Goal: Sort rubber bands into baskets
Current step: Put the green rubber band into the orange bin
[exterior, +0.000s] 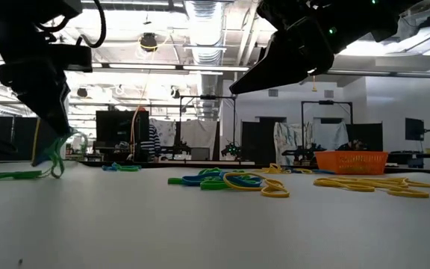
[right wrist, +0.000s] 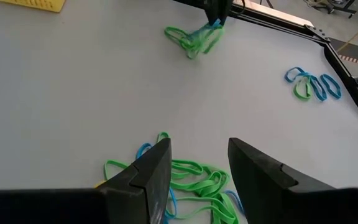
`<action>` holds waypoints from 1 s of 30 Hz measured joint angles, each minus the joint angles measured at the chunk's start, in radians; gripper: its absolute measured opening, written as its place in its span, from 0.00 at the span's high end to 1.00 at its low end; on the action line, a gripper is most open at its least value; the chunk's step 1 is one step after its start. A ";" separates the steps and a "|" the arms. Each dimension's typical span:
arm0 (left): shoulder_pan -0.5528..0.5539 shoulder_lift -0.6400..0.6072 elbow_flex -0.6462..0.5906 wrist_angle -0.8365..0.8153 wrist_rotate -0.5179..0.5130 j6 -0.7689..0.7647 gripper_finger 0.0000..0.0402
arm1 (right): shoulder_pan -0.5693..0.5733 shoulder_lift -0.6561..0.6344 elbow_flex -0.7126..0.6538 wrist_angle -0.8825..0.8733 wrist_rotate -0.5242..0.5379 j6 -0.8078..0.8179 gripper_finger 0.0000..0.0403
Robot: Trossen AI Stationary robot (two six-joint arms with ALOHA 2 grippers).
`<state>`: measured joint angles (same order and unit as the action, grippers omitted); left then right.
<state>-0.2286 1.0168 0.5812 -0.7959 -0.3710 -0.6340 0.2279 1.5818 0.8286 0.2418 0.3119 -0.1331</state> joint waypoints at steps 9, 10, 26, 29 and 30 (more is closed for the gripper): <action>0.000 -0.001 0.000 0.005 -0.049 -0.023 0.52 | 0.000 0.000 0.000 -0.001 0.000 0.001 0.53; 0.000 -0.001 0.000 0.005 -0.041 -0.025 0.50 | 0.000 0.000 0.000 -0.001 0.000 0.001 0.53; -0.001 0.000 -0.119 0.103 0.289 -0.145 0.59 | 0.000 0.000 0.000 -0.001 -0.001 0.002 0.53; -0.019 0.000 -0.140 0.104 0.321 -0.192 0.62 | 0.000 0.000 0.000 -0.001 -0.001 0.002 0.53; -0.024 0.000 -0.145 0.103 0.330 -0.204 0.63 | 0.000 0.000 0.000 -0.001 -0.001 0.002 0.53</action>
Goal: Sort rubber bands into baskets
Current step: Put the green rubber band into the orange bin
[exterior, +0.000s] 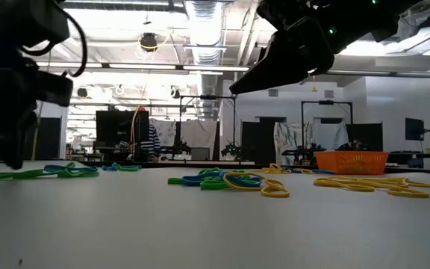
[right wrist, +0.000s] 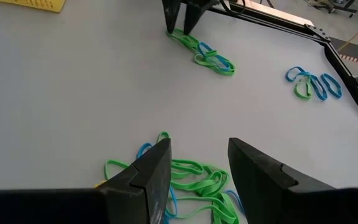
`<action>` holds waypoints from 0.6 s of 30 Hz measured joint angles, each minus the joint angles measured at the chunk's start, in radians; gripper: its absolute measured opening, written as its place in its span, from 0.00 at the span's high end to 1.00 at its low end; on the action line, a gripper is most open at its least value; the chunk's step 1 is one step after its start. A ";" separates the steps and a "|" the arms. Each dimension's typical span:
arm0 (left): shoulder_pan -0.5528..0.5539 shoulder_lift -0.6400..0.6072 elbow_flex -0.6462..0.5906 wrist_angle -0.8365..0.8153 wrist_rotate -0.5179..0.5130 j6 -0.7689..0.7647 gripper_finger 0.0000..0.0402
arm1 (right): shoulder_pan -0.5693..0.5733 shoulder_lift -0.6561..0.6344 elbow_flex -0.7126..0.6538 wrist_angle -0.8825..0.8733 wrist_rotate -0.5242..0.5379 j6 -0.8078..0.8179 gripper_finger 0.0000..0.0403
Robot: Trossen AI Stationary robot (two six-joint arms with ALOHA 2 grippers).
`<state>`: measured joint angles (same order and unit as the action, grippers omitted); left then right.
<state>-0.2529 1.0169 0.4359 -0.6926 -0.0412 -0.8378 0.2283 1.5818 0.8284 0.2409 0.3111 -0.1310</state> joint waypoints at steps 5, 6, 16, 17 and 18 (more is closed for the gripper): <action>-0.009 0.038 -0.025 -0.001 0.039 -0.020 0.68 | -0.002 0.000 0.000 0.001 0.000 0.000 0.53; -0.009 0.052 -0.026 0.007 0.037 -0.020 0.68 | -0.002 0.000 0.000 0.002 0.000 0.000 0.53; -0.010 0.129 -0.010 0.015 -0.023 0.054 0.80 | -0.001 0.000 0.000 0.006 0.000 0.000 0.53; -0.010 0.130 -0.006 0.015 -0.029 0.067 0.85 | -0.001 0.000 0.000 0.006 0.000 0.000 0.53; -0.010 0.130 -0.004 0.016 -0.035 0.079 0.89 | -0.001 0.000 0.000 0.006 0.000 0.000 0.53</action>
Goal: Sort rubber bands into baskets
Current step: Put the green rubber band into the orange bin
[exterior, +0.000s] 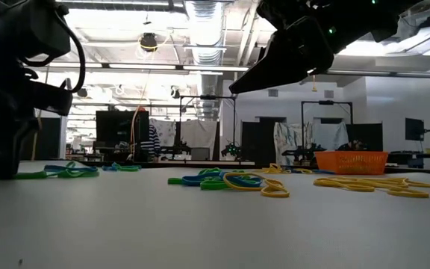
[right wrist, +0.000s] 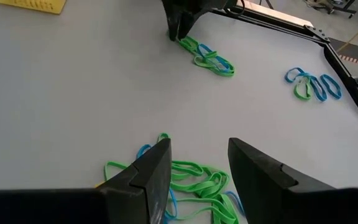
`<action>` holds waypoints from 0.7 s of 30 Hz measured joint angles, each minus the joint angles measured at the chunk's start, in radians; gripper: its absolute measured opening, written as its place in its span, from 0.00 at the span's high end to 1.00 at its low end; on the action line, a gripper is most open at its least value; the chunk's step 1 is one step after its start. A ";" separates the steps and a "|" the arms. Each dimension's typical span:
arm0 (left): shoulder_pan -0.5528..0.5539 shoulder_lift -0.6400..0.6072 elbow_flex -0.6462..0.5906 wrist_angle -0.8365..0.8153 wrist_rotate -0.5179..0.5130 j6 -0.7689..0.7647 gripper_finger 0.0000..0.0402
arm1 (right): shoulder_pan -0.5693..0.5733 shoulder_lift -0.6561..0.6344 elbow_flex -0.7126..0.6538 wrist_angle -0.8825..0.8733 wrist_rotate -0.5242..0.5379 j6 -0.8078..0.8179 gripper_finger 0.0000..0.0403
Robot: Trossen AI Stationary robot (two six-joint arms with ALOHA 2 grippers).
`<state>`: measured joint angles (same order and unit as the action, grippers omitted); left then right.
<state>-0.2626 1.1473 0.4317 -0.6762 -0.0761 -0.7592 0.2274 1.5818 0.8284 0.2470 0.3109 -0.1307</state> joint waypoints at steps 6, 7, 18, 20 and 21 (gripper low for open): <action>0.000 0.002 0.009 0.017 -0.014 0.045 1.00 | 0.000 0.000 0.000 -0.003 0.000 0.000 0.53; 0.000 0.002 0.015 0.017 -0.014 0.053 1.00 | 0.000 0.000 0.000 -0.003 0.000 0.000 0.53; -0.028 0.001 0.214 0.072 -0.026 0.230 1.00 | 0.001 0.000 0.000 0.002 -0.001 0.000 0.53; -0.031 0.000 0.255 0.073 -0.038 0.271 1.00 | 0.001 0.000 0.000 0.007 -0.014 0.000 0.53; -0.032 0.000 0.276 0.074 -0.041 0.287 1.00 | 0.001 0.002 0.000 0.017 -0.027 0.000 0.53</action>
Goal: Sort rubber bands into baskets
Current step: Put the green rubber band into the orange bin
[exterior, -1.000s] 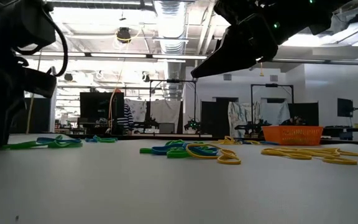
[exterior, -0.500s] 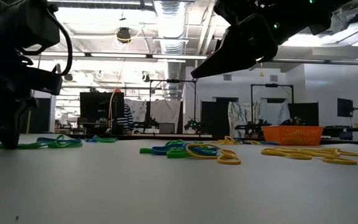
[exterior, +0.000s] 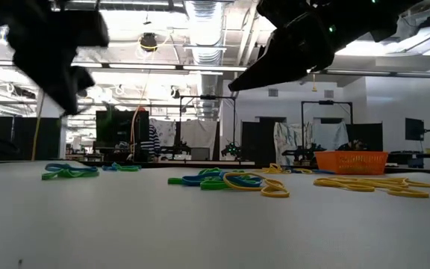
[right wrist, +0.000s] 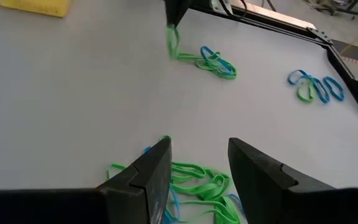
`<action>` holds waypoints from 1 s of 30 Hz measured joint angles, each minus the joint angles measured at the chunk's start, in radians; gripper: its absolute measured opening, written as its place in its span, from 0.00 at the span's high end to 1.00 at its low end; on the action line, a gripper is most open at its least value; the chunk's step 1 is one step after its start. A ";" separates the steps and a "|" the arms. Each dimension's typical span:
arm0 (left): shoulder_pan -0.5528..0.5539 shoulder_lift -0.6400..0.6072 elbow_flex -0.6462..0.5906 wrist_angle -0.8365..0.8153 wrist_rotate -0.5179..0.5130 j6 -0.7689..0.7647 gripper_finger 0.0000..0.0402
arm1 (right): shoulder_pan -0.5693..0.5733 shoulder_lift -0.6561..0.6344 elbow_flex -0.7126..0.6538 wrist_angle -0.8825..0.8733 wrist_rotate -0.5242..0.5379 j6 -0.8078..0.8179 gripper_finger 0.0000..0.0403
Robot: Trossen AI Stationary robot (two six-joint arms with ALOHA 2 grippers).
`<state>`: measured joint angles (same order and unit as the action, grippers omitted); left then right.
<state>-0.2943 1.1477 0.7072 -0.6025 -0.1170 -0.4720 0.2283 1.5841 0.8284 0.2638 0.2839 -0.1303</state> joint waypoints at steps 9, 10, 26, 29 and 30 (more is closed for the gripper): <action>0.009 0.006 0.047 0.208 0.007 0.201 1.00 | -0.002 0.040 -0.001 0.175 -0.128 -0.033 0.53; 0.014 0.010 0.047 0.232 0.009 0.220 1.00 | -0.002 0.047 0.002 0.205 -0.134 -0.036 0.53; 0.123 0.188 0.047 0.536 0.180 0.415 1.00 | -0.016 0.157 0.013 0.382 -0.158 -0.062 0.53; 0.131 0.213 0.047 0.586 0.208 0.435 1.00 | -0.021 0.157 0.013 0.372 -0.155 -0.062 0.53; 0.133 0.215 0.047 0.597 0.218 0.440 1.00 | -0.022 0.157 0.013 0.369 -0.155 -0.061 0.53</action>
<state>-0.1609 1.3628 0.7544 -0.0054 0.1008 -0.0319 0.2066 1.7412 0.8413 0.6333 0.1287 -0.1917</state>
